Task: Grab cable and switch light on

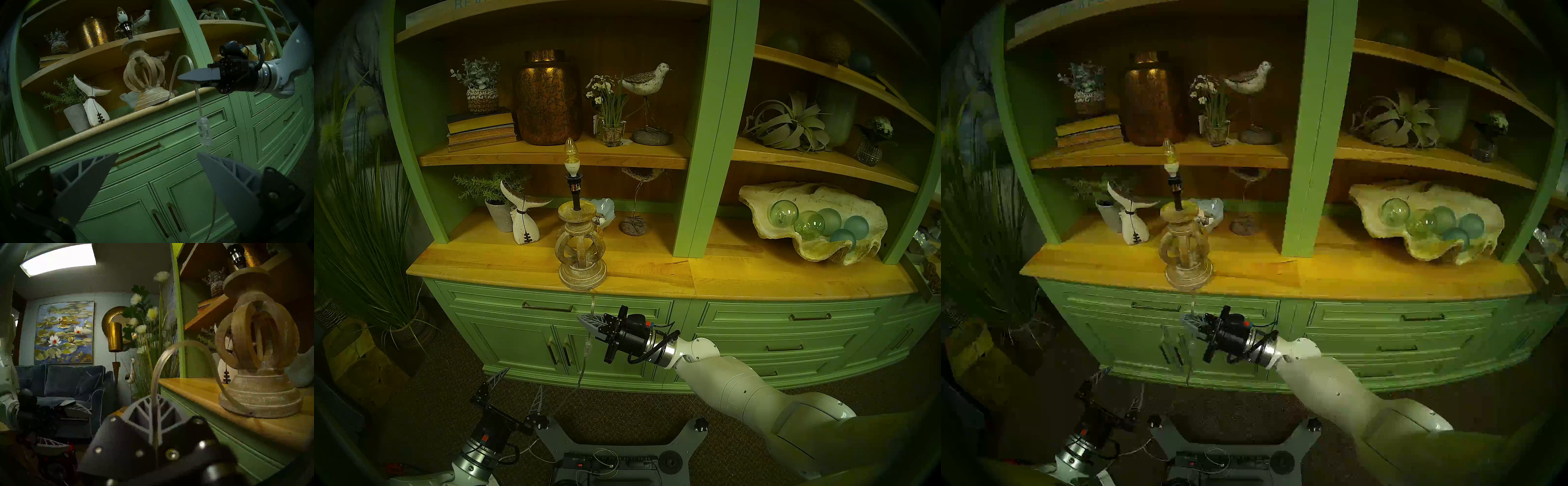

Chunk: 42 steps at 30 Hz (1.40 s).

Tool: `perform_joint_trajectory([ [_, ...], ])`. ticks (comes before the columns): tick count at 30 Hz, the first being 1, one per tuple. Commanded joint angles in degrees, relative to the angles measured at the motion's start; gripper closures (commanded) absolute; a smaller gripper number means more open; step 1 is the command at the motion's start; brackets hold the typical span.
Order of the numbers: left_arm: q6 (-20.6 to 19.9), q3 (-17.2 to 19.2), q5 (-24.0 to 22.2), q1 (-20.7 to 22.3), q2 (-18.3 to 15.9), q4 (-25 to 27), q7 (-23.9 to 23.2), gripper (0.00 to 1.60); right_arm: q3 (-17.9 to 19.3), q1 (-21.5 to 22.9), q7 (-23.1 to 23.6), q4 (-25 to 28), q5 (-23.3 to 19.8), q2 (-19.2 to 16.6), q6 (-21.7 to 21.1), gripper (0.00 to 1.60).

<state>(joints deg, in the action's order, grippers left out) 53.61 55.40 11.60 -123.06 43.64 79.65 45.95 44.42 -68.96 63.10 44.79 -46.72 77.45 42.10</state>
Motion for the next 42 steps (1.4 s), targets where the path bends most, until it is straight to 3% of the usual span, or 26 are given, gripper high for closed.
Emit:
perform_joint_trajectory([
  [1,0.14,0.08,0.12,0.2,0.04,0.88,0.02,0.0,-0.42,1.98,5.95,0.91,-1.54,0.02,1.39,1.6],
  [22,0.13,-0.04,0.12,0.26,-0.01,0.87,0.12,0.0,-4.58,3.17,3.91,1.21,-4.0,-1.24,2.68,1.6],
  [24,0.92,-2.2,-0.56,1.16,-2.77,1.76,-4.17,0.0,-4.94,3.19,3.2,1.46,-3.87,-1.41,2.72,1.6],
  [30,0.91,-3.84,2.12,4.31,-4.66,3.79,-8.86,0.0,-6.0,3.34,1.59,1.91,-3.78,-1.81,2.93,1.6],
  [42,0.76,-4.54,-4.32,10.2,-4.34,2.52,-15.52,0.0,-7.25,3.66,0.73,2.21,-4.24,-2.24,3.25,1.6],
])
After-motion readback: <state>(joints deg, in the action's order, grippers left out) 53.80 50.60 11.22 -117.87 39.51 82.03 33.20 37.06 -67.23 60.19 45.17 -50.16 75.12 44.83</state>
